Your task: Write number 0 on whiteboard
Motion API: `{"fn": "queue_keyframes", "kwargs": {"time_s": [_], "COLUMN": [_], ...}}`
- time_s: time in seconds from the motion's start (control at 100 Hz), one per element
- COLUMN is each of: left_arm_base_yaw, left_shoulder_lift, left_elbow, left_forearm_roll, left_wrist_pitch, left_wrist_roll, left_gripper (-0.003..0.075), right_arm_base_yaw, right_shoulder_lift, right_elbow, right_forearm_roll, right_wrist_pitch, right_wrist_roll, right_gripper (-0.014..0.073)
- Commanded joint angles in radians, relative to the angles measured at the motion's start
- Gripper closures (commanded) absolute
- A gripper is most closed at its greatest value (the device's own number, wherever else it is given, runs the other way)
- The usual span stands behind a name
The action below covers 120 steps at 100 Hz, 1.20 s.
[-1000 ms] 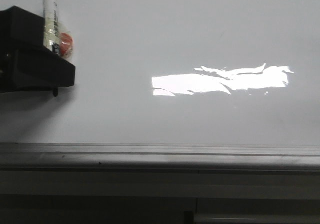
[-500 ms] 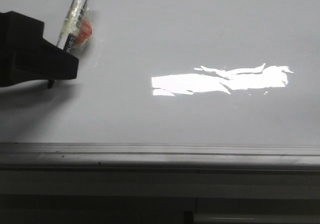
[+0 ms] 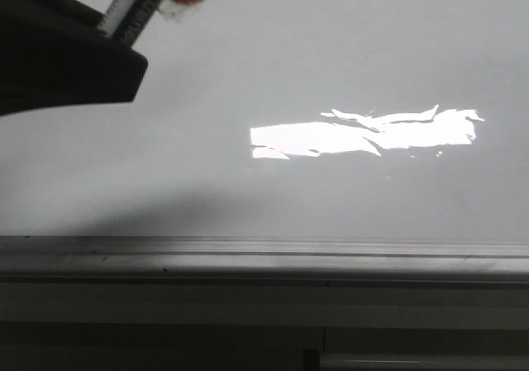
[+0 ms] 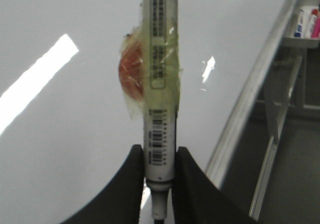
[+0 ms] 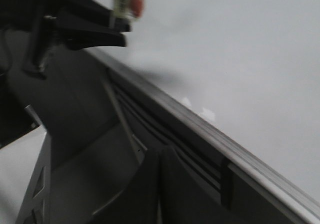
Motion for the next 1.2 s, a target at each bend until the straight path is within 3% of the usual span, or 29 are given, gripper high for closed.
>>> {"fn": "queue_keyframes", "kwargs": {"time_s": [0.0, 0.05, 0.16, 0.23, 0.41, 0.8, 1.19], "left_arm_base_yaw": [-0.051, -0.083, -0.130, -0.151, -0.164, -0.164, -0.164], "left_shoulder_lift": [-0.013, -0.013, -0.011, -0.011, -0.011, -0.011, -0.011], "left_elbow": [-0.033, -0.033, -0.033, -0.033, -0.033, -0.033, -0.033], "left_forearm_roll": [0.096, 0.117, 0.130, 0.137, 0.149, 0.153, 0.153], "left_wrist_pitch": [0.003, 0.043, 0.136, 0.191, 0.222, 0.221, 0.221], "left_wrist_roll": [-0.007, -0.007, -0.007, -0.007, -0.007, -0.007, -0.007], "left_gripper": [0.0740, 0.0740, 0.0740, 0.0740, 0.0740, 0.0740, 0.0740], "right_arm_base_yaw": [0.046, 0.057, 0.087, 0.103, 0.143, 0.152, 0.163], "right_shoulder_lift": [0.117, 0.171, 0.320, 0.402, 0.542, 0.754, 0.858], "right_elbow": [-0.052, -0.063, -0.096, -0.126, -0.217, -0.302, -0.302], "right_forearm_roll": [0.099, 0.099, 0.109, 0.142, 0.291, 0.486, 0.511], "right_wrist_pitch": [-0.037, -0.013, 0.034, 0.034, 0.027, 0.058, 0.037], "right_wrist_roll": [-0.168, -0.184, -0.196, -0.225, -0.426, -0.605, -0.638], "right_gripper": [0.0597, 0.0530, 0.0252, 0.0154, 0.0151, 0.0151, 0.0151]}}
